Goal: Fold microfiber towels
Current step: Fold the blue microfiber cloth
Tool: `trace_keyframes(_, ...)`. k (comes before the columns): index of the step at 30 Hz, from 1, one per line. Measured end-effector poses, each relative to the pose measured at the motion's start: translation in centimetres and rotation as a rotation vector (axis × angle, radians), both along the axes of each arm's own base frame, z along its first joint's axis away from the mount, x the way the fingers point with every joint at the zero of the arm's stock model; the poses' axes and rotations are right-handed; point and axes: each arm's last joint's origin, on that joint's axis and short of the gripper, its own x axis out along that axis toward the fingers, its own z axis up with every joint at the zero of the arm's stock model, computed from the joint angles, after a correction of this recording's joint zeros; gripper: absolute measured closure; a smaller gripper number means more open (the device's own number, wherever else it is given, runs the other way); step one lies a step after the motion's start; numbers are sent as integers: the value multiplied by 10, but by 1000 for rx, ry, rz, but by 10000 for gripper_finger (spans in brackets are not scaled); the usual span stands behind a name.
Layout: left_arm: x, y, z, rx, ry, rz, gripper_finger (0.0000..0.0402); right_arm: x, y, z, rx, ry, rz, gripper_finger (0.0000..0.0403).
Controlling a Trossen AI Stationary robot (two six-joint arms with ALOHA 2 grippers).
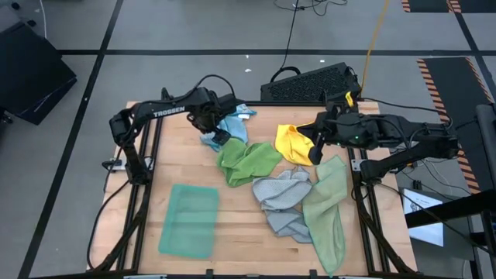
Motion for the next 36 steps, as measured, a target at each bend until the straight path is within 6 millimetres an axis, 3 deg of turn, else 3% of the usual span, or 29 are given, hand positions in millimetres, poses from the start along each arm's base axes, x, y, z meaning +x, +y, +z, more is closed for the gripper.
trace_keyframes(8,8,-2,-1,66,-43,25,92,0,-3,0,25,-12,-28,403)
trace_keyframes(18,3,4,-42,120,-14,217,92,0,-6,0,23,-11,-46,403)
trace_keyframes(26,-3,6,-73,167,-24,229,99,0,-12,0,23,-14,-75,403)
trace_keyframes(31,-7,10,-84,183,-40,164,172,0,-17,0,23,-14,-101,403)
trace_keyframes(36,-5,16,-79,196,-82,19,309,0,-19,0,25,-16,-109,403)
